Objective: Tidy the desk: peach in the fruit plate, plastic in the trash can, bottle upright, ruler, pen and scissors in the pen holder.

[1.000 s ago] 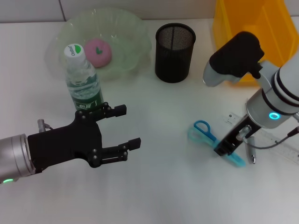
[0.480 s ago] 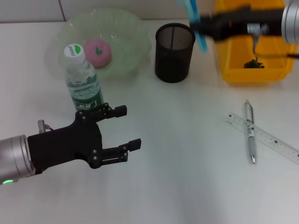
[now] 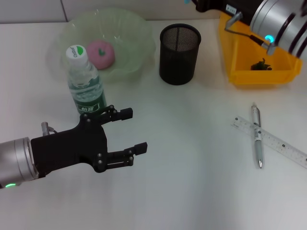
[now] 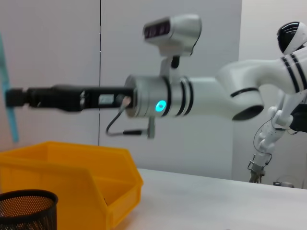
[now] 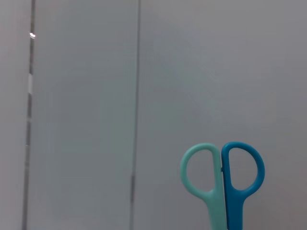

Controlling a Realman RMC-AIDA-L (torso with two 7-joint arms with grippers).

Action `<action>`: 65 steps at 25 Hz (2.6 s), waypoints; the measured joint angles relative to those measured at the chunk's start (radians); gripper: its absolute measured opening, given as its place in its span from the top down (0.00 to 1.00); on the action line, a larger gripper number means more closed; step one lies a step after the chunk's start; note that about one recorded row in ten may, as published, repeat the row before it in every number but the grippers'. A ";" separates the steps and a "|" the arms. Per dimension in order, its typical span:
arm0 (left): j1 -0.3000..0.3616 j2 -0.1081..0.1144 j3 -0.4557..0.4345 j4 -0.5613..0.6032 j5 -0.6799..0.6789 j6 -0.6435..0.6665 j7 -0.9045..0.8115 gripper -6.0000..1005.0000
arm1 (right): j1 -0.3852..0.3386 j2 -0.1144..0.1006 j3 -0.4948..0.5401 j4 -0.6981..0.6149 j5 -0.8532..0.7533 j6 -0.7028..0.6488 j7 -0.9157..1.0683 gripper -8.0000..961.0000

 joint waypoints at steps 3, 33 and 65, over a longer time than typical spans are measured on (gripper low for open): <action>-0.005 0.000 0.000 0.000 -0.001 0.003 0.000 0.19 | 0.053 0.002 -0.003 0.141 0.115 -0.001 -0.160 0.78; -0.009 0.000 0.002 -0.002 -0.003 0.003 0.000 0.19 | 0.071 0.006 -0.084 0.282 0.142 -0.007 -0.117 0.78; -0.006 0.001 -0.003 -0.002 -0.001 0.026 -0.005 0.19 | -0.177 -0.122 0.569 -1.081 -1.169 -1.004 1.499 0.18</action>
